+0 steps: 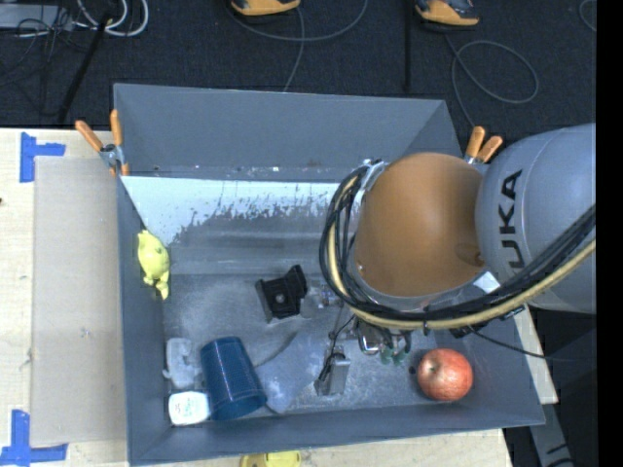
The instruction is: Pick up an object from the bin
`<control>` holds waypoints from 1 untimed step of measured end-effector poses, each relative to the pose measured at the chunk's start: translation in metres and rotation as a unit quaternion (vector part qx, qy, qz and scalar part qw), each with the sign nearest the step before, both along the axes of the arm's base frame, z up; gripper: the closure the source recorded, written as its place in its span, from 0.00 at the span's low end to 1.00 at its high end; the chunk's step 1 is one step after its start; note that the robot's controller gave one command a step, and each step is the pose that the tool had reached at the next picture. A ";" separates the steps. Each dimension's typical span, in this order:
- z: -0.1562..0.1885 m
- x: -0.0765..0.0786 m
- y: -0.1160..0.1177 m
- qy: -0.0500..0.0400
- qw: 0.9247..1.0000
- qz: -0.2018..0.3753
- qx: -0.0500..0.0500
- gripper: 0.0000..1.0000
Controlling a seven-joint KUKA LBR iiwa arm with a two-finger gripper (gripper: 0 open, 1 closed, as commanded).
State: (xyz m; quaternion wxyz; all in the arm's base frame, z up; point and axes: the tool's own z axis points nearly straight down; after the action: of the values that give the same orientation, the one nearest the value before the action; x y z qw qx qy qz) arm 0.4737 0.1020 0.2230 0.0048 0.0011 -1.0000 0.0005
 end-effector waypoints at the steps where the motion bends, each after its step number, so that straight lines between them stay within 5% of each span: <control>1: 0.004 0.002 -0.001 -0.004 1.000 -0.002 0.001 0.00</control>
Offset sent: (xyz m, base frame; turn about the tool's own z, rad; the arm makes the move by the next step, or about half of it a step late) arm 0.0051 0.0126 -0.0789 -0.3959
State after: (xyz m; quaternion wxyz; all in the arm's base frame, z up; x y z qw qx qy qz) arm 0.4755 0.1014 0.2268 0.0007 -0.0006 -1.0000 0.0000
